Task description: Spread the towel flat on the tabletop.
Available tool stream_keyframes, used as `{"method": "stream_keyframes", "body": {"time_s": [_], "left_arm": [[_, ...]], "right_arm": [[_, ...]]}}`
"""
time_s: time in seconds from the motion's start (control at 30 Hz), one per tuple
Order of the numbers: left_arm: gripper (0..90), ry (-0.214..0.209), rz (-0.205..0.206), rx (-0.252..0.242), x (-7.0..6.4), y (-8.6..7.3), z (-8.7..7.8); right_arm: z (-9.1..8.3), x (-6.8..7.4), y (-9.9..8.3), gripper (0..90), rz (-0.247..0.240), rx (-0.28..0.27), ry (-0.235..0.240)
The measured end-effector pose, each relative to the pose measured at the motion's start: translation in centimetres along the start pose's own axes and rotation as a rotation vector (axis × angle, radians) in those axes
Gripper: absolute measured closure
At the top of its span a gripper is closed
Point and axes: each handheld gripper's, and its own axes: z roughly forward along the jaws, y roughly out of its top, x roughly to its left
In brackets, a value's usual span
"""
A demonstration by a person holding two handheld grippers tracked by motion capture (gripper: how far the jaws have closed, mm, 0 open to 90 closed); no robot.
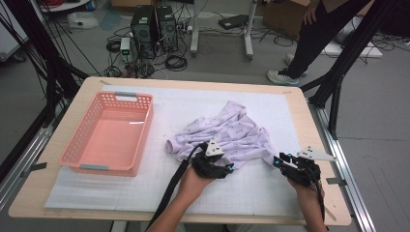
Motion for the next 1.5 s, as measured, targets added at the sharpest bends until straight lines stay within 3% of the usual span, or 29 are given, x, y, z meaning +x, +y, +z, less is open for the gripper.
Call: {"method": "stream_keyframes", "body": {"time_s": [0.1,0.2,0.33,0.5,0.63,0.77,0.87,0.93,1.07,1.27,1.3,1.37,1.43,1.5], "left_arm": [[55.5,0.055,0.039,0.051,-0.5,0.1,1.2],[76.3,0.067,0.014,0.057,-0.6,0.1,1.3],[81.1,0.061,0.027,0.052,-0.7,-0.1,0.2],[81.1,0.036,0.004,0.011,-0.2,-1.6,-2.8],[81.1,0.046,-0.027,-0.005,0.5,-3.7,-5.4],[81.1,0.057,-0.055,-0.026,1.0,-5.6,-8.0],[81.2,0.068,-0.083,-0.042,1.3,-6.7,-9.6],[81.3,0.079,-0.093,-0.046,1.5,-7.3,-10.6],[81.3,0.081,-0.111,-0.053,1.8,-8.3,-12.0],[81.3,0.062,-0.102,-0.032,1.2,-8.9,-12.6],[81.2,0.056,-0.103,-0.028,1.1,-9.1,-12.6],[79.6,0.055,-0.116,-0.033,1.1,-9.2,-12.7],[64.3,0.071,-0.143,-0.060,1.3,-9.1,-12.9],[48.8,0.090,-0.147,-0.102,1.5,-8.7,-13.4]], "right_arm": [[0.1,-0.2,-0.2,63.4,0.007,0.005,0.003],[0.3,-0.3,-0.3,62.8,0.011,0.010,0.006],[0.5,-0.4,-0.4,63.0,0.009,0.023,0.014],[1.0,0.1,-0.3,62.8,-0.004,0.045,0.059],[2.1,1.1,-0.5,56.1,-0.011,0.097,0.101],[3.3,2.1,-0.4,50.9,-0.037,0.120,0.106],[3.9,2.7,-0.1,51.2,-0.069,0.140,0.082],[4.0,2.7,0.0,59.3,-0.066,0.138,0.076],[4.1,1.9,0.2,87.9,-0.045,0.142,0.077],[2.7,0.1,-0.3,89.1,-0.001,0.136,0.039],[2.3,-0.1,-0.3,87.7,0.004,0.129,0.043],[1.7,-0.4,-0.3,74.9,0.026,0.102,0.061],[1.6,-0.2,-0.3,61.1,0.037,0.084,0.060],[2.0,0.4,-0.2,53.9,0.042,0.077,0.062]]}}
